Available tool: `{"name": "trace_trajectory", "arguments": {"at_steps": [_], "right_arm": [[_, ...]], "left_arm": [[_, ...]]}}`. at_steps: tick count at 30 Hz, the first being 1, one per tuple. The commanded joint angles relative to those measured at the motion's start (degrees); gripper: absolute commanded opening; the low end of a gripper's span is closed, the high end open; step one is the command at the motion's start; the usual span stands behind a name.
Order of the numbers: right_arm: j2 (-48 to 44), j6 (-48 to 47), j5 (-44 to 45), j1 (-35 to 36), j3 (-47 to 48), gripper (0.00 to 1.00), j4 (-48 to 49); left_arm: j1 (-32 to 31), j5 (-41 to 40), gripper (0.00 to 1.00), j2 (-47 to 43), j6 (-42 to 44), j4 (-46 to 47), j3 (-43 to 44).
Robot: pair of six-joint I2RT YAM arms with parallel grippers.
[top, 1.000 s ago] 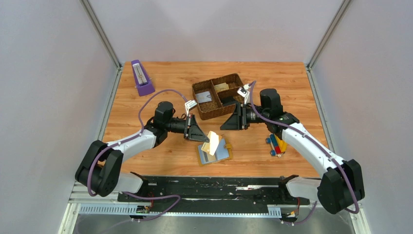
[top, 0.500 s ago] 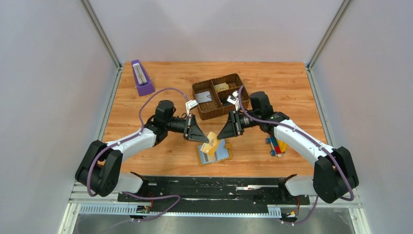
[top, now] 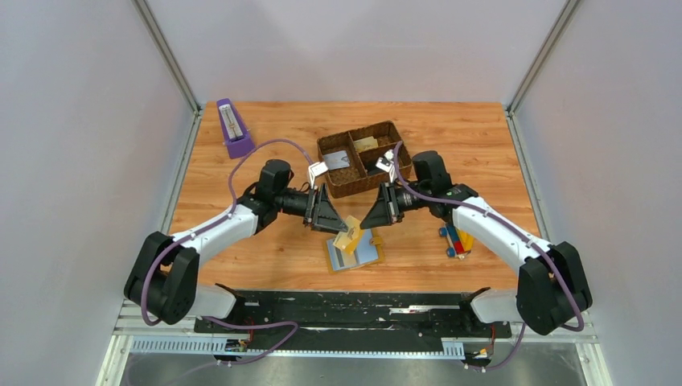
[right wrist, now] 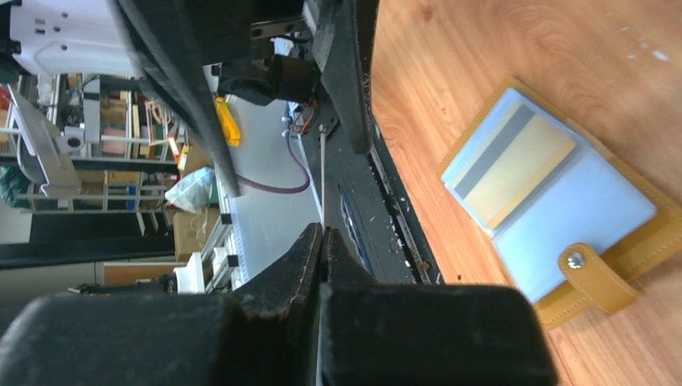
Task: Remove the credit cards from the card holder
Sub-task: Place the credit card in the storage box.
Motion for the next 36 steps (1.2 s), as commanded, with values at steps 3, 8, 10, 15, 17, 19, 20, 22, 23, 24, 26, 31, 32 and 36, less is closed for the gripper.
{"name": "trace_trajectory", "arguments": {"at_steps": [3,8,10,15,17,19,20,22,23,24,26,31,32,36], "right_arm": [[-2.18,-0.12,3.59,-5.03,4.82,0.00,-0.87],[-0.13,-0.17,9.92,-9.74,8.87,0.00,-2.22],[2.28,0.82,13.18,-11.98,11.38,0.00,-2.21],[10.17,0.69,20.28,-15.67,20.25,0.00,-2.22],[14.12,0.27,22.87,-16.47,24.61,0.00,-2.22],[17.90,0.14,25.59,-16.84,28.46,0.00,-2.23],[19.89,0.03,26.97,-16.90,30.21,0.00,-2.18],[23.95,-0.56,28.93,-16.95,34.02,0.00,-1.97],[26.23,-0.95,29.30,-17.01,36.29,0.00,-1.76],[28.41,-1.33,29.54,-16.98,38.25,0.00,-1.54],[33.61,-1.44,29.52,-17.02,41.84,0.00,-0.87],[40.74,1.97,26.42,-17.02,46.91,0.00,3.80],[41.75,2.70,26.42,-16.98,47.49,0.00,4.27],[45.07,4.09,26.81,-16.99,49.23,0.00,5.35]], "left_arm": [[-0.11,-11.58,0.98,-2.37,17.32,-23.87,10.05],[0.92,-16.64,1.00,-3.30,20.53,-30.77,12.20],[1.80,-22.91,1.00,-4.24,23.10,-34.00,12.98],[5.02,-35.36,1.00,-6.60,25.79,-42.63,14.83],[6.70,-41.15,1.00,-7.43,26.04,-45.74,15.46],[8.27,-46.40,1.00,-8.18,26.38,-48.07,15.76],[8.91,-49.98,1.00,-8.67,26.20,-48.81,15.79],[9.49,-53.18,1.00,-9.49,26.02,-50.24,15.82],[9.52,-53.75,1.00,-9.69,26.06,-50.54,15.81],[9.53,-54.28,1.00,-10.21,26.07,-50.53,15.58],[9.53,-54.30,1.00,-10.65,26.36,-50.37,15.31],[9.53,-53.28,1.00,-10.61,26.66,-50.37,15.07],[9.53,-53.22,1.00,-10.55,26.64,-50.29,15.02],[9.53,-53.10,1.00,-9.97,26.78,-50.26,15.18]]}}
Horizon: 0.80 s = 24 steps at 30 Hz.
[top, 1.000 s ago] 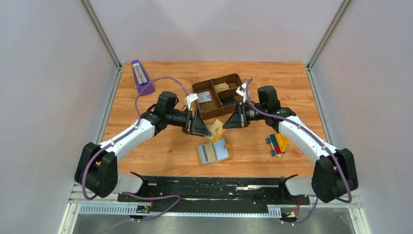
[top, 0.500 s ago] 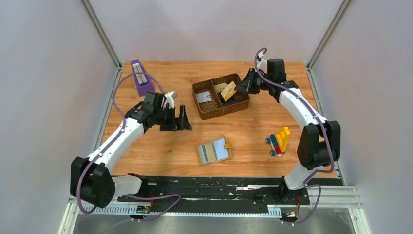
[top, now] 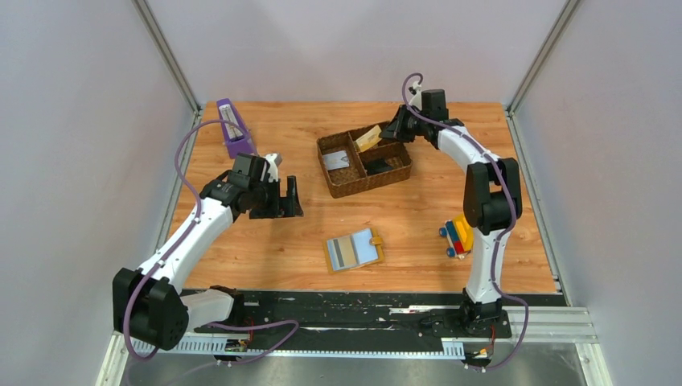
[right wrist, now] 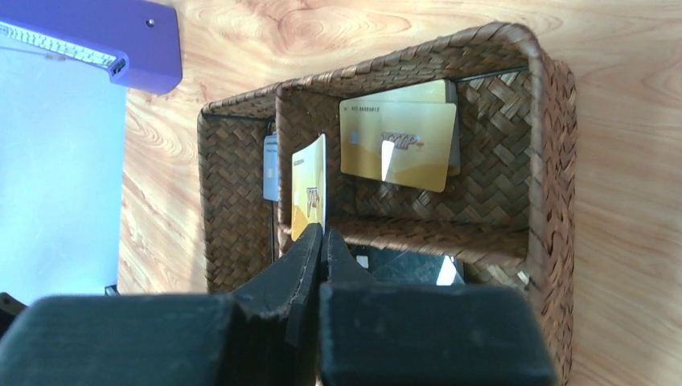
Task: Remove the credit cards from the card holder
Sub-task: Place the credit card in the storage box.
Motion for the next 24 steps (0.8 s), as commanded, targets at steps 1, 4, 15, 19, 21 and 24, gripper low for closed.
{"name": "trace_trajectory", "arguments": {"at_steps": [1,4,15,19,21,24], "right_arm": [[2.45,2.72,-0.58,0.00,4.33,0.00,4.75],[4.53,3.68,-1.95,0.03,5.68,0.00,5.17],[7.17,6.39,-4.29,-0.04,5.72,0.00,8.18],[7.19,9.08,-4.48,-0.03,3.72,0.00,11.40],[7.36,9.46,-4.14,-0.04,2.77,0.00,12.25],[7.80,9.77,-3.96,-0.07,1.95,0.00,13.07]], "left_arm": [[0.02,-0.67,1.00,-0.48,1.27,0.12,1.28],[0.02,-0.72,1.00,0.14,1.26,0.13,1.47],[0.02,-0.24,1.00,1.03,1.26,0.25,1.55],[0.02,-0.11,1.00,1.03,1.34,0.25,1.64],[0.02,-0.30,1.00,0.83,1.43,0.13,1.57],[0.07,-0.45,1.00,0.23,1.31,0.15,1.28]]}}
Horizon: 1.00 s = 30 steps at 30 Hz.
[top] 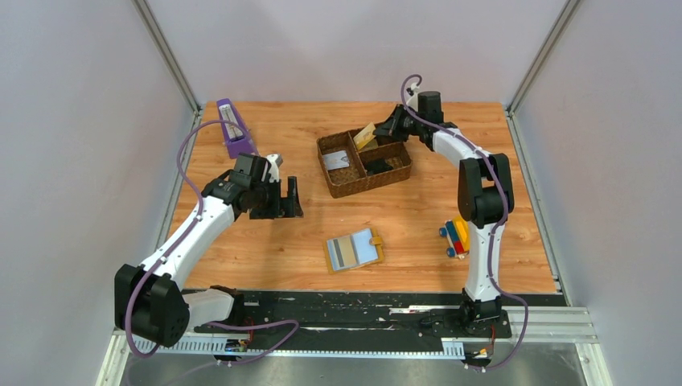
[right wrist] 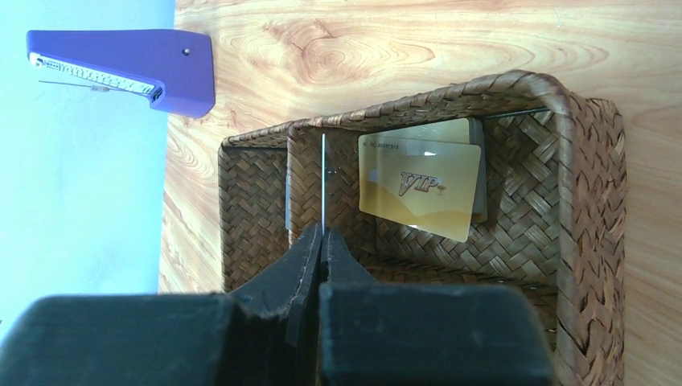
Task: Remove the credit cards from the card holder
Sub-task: Place the credit card in the storage box.
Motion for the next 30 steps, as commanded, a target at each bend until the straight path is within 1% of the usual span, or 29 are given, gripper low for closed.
{"name": "trace_trajectory", "arguments": {"at_steps": [1,9,17,20,23,30], "right_arm": [[1.43,2.17,-0.92,0.05,-0.73,0.00,4.58],[3.68,3.06,-0.96,0.05,0.61,0.00,4.93],[5.47,3.88,-1.16,0.03,1.58,0.05,5.05],[5.67,3.80,-1.14,-0.01,1.87,0.11,4.55],[5.56,3.15,-0.50,-0.01,2.68,0.20,3.00],[3.99,1.73,0.49,-0.43,4.56,0.30,-0.32]], "left_arm": [[0.04,-0.24,1.00,-0.94,0.96,0.18,1.22],[0.02,-0.49,1.00,-0.70,0.93,0.12,1.20],[0.02,-0.76,1.00,-0.61,1.01,0.08,1.28],[0.02,-0.86,1.00,-0.67,1.02,-0.02,1.26],[0.02,-0.78,1.00,-0.68,0.94,0.03,1.20],[0.04,-0.69,1.00,-0.82,0.86,0.04,1.13]]}}
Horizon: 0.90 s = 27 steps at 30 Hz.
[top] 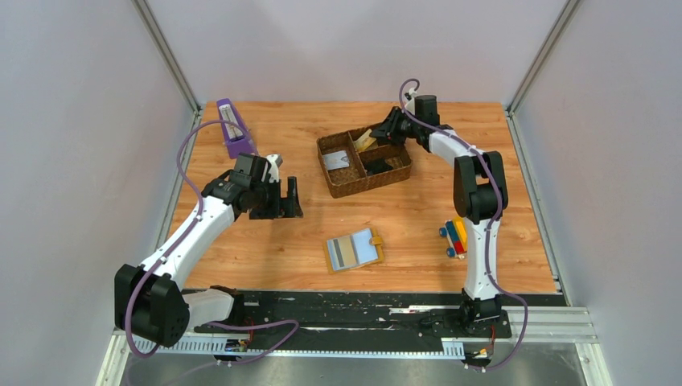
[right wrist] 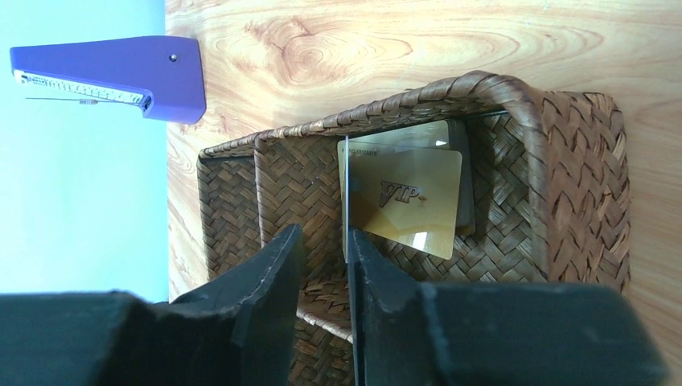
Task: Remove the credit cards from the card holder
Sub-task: Place the credit card in the storage box.
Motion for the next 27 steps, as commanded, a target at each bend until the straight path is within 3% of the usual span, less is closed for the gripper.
{"name": "trace_trajectory", "arguments": {"at_steps": [1,15,19,27], "right_arm": [[-0.63,-2.15,1.33,-0.40,4.02,0.31,-3.33],[-6.47,-5.42,7.64,-0.22,7.55,0.46,-13.89],[-10.15,-6.18,9.60,0.52,6.38,0.46,-17.19],[-26.45,-4.44,18.70,8.15,-11.58,0.45,-18.90]], "left_arm": [[0.03,-0.36,1.00,-0.91,0.89,0.30,1.07],[0.05,5.21,1.00,-0.78,1.01,1.82,0.08],[0.02,7.77,1.00,-0.37,0.53,2.11,-0.38],[0.02,9.68,0.98,-1.10,-1.28,3.73,-2.13]]}}
